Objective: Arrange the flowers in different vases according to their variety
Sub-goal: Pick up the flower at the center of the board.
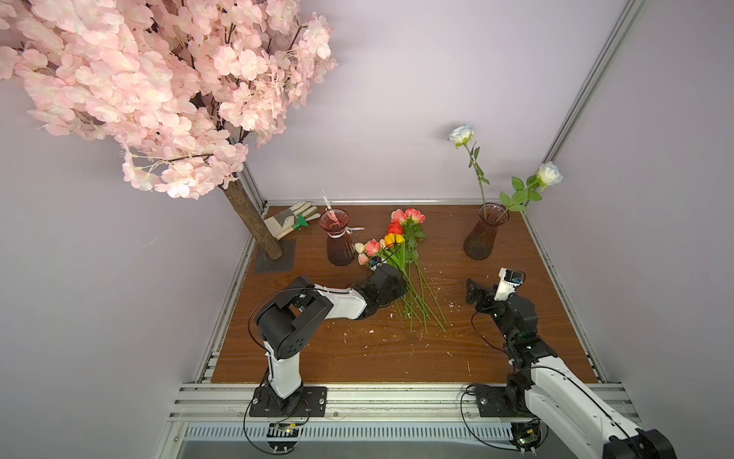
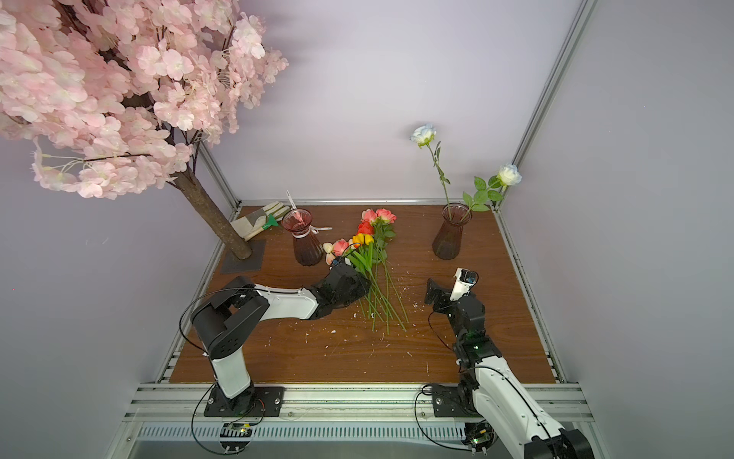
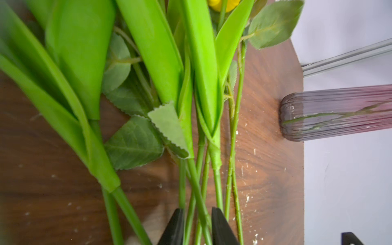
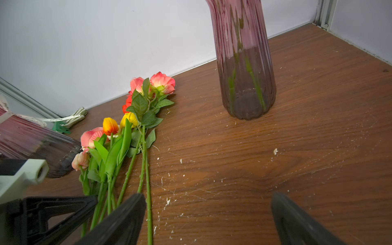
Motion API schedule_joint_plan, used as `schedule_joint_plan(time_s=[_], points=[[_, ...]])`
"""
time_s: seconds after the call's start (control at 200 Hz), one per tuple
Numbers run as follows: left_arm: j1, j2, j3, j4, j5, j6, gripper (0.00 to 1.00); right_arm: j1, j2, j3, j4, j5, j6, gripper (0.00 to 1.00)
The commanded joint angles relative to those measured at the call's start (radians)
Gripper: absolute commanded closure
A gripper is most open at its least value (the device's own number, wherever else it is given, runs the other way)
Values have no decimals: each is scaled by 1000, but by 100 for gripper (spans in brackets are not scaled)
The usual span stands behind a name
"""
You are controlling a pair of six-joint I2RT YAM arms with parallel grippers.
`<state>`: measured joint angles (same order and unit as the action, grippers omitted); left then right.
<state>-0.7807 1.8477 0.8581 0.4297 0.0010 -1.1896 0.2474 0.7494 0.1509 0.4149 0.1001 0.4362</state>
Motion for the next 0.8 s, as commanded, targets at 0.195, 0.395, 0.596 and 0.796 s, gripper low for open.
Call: schedule_joint_plan(time_s=[0.195, 0.395, 0.596, 0.796], points=[[-5, 33, 54, 9, 17, 7, 77, 4, 1, 15, 36, 16, 9, 1], [-3, 32, 52, 19, 24, 4, 76, 4, 1, 16, 38, 15, 9, 1], [3, 51, 69, 4, 32, 12, 76, 4, 2, 15, 36, 16, 9, 1], [4, 67, 70, 14, 40, 6, 74, 5, -1, 13, 37, 17, 7, 0]])
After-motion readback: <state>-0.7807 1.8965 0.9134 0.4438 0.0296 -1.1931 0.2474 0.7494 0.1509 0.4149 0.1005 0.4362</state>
